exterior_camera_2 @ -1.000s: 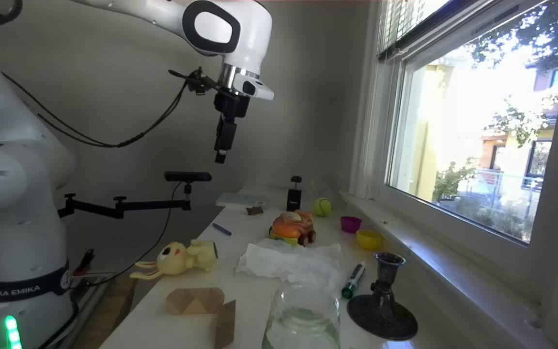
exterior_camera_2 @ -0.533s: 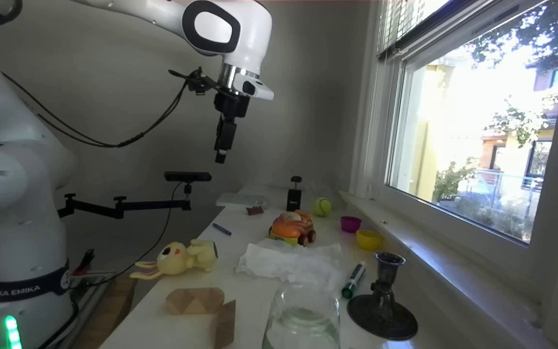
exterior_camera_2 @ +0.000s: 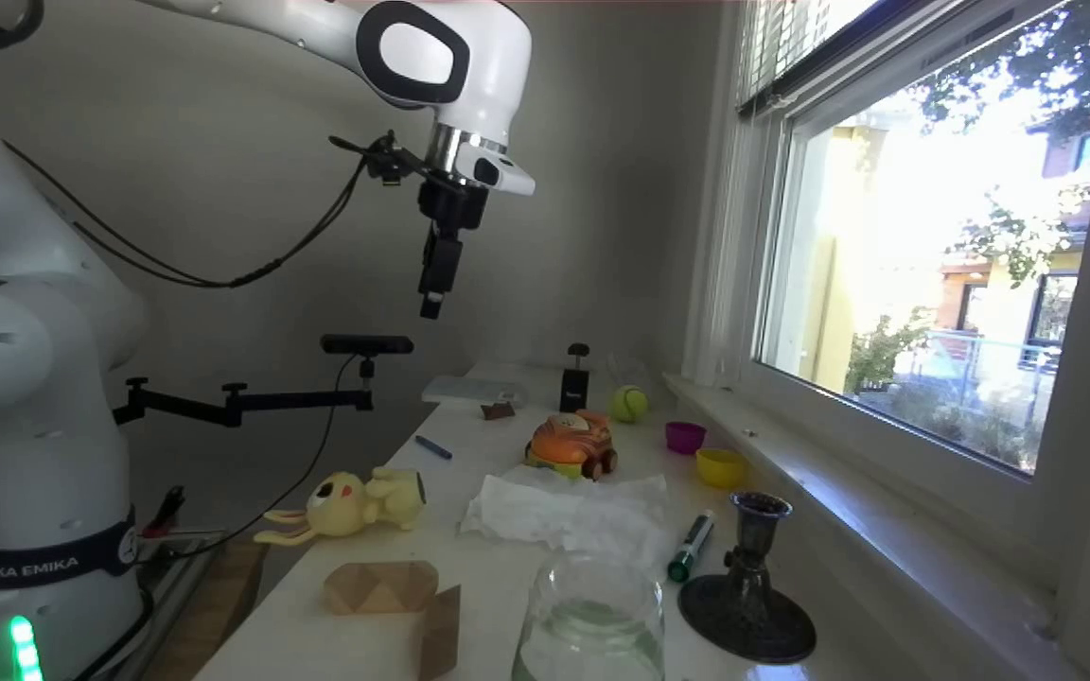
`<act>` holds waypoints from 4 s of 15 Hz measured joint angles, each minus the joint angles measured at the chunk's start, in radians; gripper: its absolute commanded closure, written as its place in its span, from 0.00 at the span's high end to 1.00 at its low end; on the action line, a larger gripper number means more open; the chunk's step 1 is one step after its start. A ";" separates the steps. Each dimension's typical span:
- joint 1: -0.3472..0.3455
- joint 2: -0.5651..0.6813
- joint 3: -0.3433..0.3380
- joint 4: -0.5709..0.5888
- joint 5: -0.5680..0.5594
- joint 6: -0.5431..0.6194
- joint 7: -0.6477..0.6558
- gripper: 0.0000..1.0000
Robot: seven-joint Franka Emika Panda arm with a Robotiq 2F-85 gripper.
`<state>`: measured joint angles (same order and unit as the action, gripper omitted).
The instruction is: Move the plush toy to the left
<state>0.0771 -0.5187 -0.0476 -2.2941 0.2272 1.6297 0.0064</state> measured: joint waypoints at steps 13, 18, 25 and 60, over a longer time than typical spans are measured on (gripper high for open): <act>-0.108 -0.047 0.025 -0.037 -0.147 -0.027 0.013 1.00; -0.155 -0.121 0.009 -0.117 -0.195 -0.059 0.015 1.00; -0.230 -0.225 -0.040 -0.256 -0.285 -0.046 0.018 1.00; -0.329 -0.204 -0.146 -0.460 -0.448 0.456 -0.036 1.00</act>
<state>-0.2520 -0.7225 -0.1934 -2.7544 -0.2205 2.0854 -0.0291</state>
